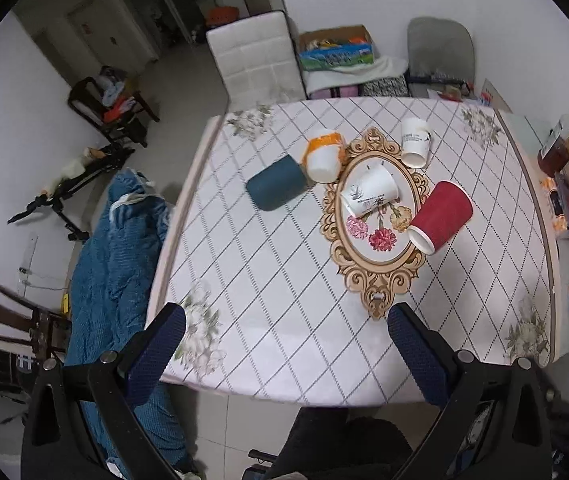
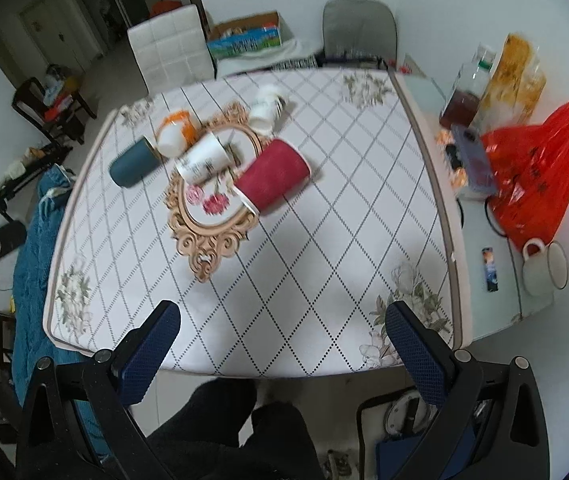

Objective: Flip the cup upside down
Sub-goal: 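Reach the left gripper to the white paper cup lying on the tray and grasp it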

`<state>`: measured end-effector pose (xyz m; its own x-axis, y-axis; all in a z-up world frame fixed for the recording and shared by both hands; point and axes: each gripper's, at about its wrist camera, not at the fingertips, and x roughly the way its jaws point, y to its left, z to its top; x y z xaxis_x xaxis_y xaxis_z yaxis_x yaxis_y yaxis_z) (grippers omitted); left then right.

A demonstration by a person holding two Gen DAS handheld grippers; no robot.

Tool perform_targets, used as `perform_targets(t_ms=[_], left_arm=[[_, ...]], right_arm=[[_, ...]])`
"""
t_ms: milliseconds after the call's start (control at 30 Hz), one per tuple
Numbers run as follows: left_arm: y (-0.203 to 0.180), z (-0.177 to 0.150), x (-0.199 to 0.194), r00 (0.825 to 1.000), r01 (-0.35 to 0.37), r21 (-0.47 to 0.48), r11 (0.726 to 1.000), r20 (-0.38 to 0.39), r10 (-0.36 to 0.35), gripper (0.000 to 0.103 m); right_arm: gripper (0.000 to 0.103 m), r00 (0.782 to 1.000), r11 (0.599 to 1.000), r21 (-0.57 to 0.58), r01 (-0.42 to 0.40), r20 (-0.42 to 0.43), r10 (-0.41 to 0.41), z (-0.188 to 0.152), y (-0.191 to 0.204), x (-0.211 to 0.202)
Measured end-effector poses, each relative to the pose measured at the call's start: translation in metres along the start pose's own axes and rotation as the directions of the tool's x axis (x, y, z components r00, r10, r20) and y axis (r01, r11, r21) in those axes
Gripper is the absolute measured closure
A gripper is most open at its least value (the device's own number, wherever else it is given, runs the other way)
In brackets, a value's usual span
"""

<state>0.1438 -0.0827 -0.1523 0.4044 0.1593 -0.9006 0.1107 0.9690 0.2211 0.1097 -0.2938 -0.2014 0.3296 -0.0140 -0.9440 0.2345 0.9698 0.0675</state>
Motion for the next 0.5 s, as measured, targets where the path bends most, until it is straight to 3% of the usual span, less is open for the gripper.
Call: perform_targets(t_ms=[300,500], left_arm=[[-0.019,0.072,0.088,0.995,0.037,0.090,0.995,-0.096,-0.028,0.000],[-0.033,0.115,0.147,0.987,0.058,0.154,0.986,-0.158,-0.033,0.000]], right_arm=[[0.000,0.987,0.997,0.071,0.039,-0.160,-0.027,0.016,-0.005,0.080],[0.000,0.964,0.990,0.125,0.069,-0.263,-0.034,0.026,-0.004,0.132]])
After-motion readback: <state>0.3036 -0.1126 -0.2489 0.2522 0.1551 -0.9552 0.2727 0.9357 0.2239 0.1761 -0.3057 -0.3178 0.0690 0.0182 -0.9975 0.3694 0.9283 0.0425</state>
